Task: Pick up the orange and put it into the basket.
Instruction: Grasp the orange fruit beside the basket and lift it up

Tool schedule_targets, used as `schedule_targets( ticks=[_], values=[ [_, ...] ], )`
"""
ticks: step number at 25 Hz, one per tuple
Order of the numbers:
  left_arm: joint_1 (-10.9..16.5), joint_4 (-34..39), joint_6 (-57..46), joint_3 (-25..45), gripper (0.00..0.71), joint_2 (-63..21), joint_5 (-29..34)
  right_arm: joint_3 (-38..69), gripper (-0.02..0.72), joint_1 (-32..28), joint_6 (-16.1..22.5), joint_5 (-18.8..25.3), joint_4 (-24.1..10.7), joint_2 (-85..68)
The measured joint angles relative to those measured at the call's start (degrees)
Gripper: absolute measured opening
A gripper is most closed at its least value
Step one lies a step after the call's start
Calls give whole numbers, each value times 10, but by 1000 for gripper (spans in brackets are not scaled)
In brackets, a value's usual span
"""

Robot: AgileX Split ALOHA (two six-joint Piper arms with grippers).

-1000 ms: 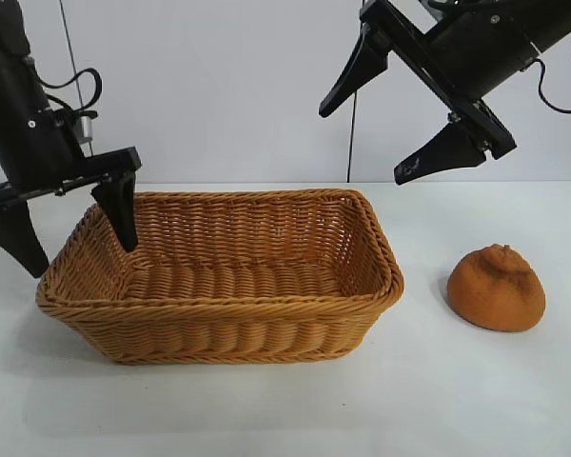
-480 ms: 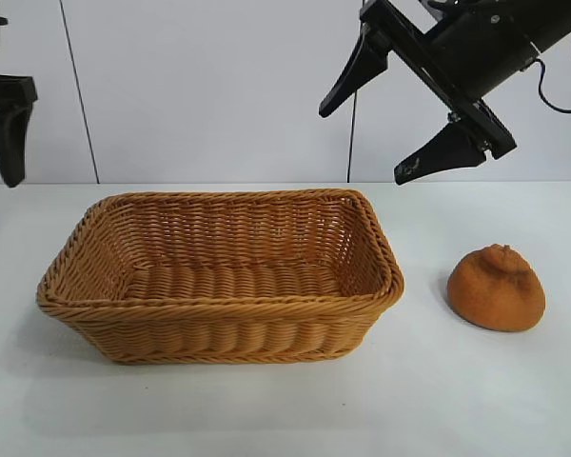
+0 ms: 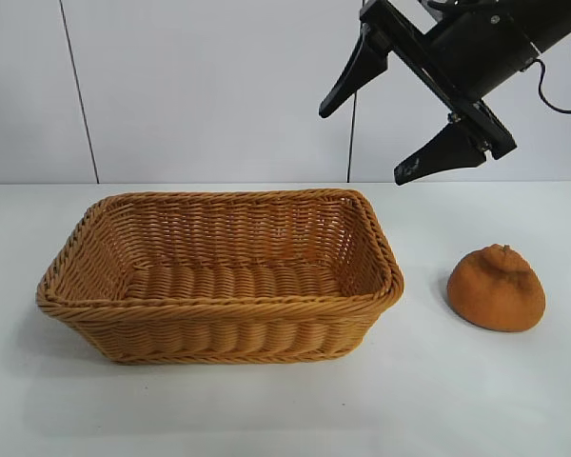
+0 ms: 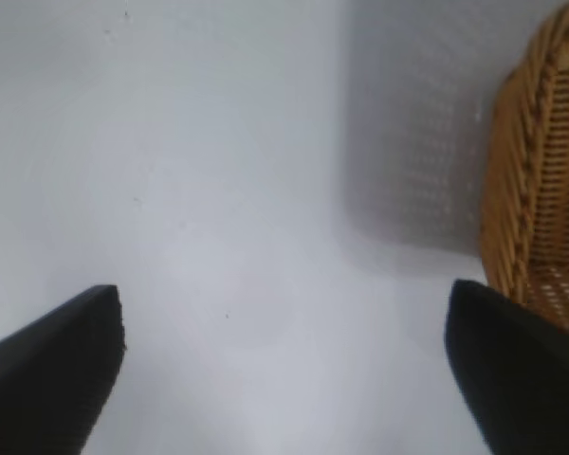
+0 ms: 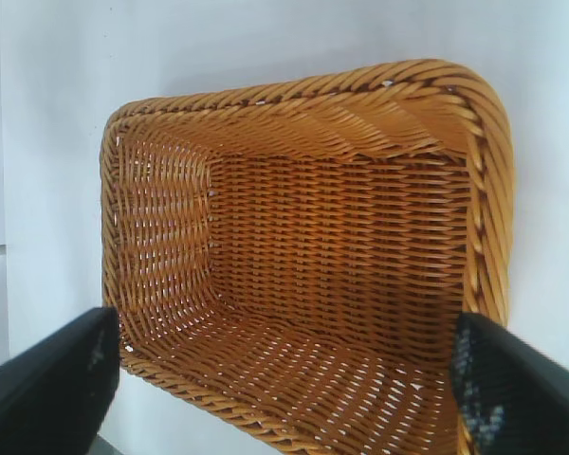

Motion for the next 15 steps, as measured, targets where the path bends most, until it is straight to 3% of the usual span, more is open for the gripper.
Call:
schedule_targets(
  ticks=[15],
  values=[
    [0, -1, 11, 338, 647, -429, 2, 0, 652, 0, 0, 13, 0, 0]
  ],
)
